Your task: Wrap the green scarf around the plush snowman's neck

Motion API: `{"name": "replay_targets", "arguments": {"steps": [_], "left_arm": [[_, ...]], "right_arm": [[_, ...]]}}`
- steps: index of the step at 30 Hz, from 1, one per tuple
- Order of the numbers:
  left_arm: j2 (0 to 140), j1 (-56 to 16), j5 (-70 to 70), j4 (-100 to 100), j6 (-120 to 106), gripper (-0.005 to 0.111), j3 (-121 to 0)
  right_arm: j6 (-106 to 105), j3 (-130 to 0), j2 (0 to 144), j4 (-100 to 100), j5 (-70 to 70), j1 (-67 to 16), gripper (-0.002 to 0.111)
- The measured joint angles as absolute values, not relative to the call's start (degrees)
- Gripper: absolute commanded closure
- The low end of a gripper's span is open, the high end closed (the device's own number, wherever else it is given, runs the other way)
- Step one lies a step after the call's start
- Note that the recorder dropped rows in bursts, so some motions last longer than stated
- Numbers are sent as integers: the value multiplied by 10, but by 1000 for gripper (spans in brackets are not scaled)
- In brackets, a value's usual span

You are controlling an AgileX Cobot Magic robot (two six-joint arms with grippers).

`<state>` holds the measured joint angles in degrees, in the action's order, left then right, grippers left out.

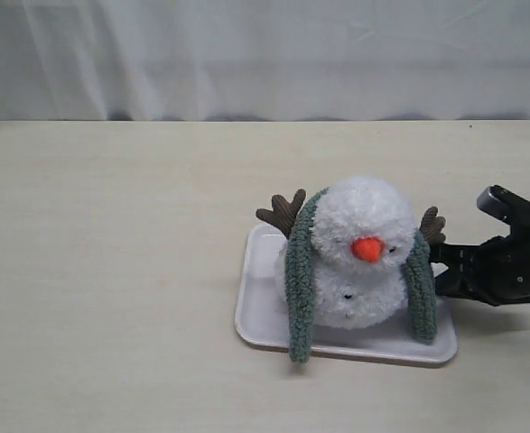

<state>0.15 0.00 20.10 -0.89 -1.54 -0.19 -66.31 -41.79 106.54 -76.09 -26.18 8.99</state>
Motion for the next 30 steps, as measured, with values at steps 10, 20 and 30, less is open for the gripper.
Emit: {"name": "replay_targets", "arguments": {"steps": [10,20,30], "left_arm": [[2,0,201,-9,-15,107,-2],[2,0,201,-9,-15,107,-2],[2,0,201,-9,-15,107,-2]], "right_arm": [[-755,-440,1066,-904,-262,90,104],[-845,-460,1121,-953,-271,90,100],[-852,-488,1162,-958,-355,90,71]]}}
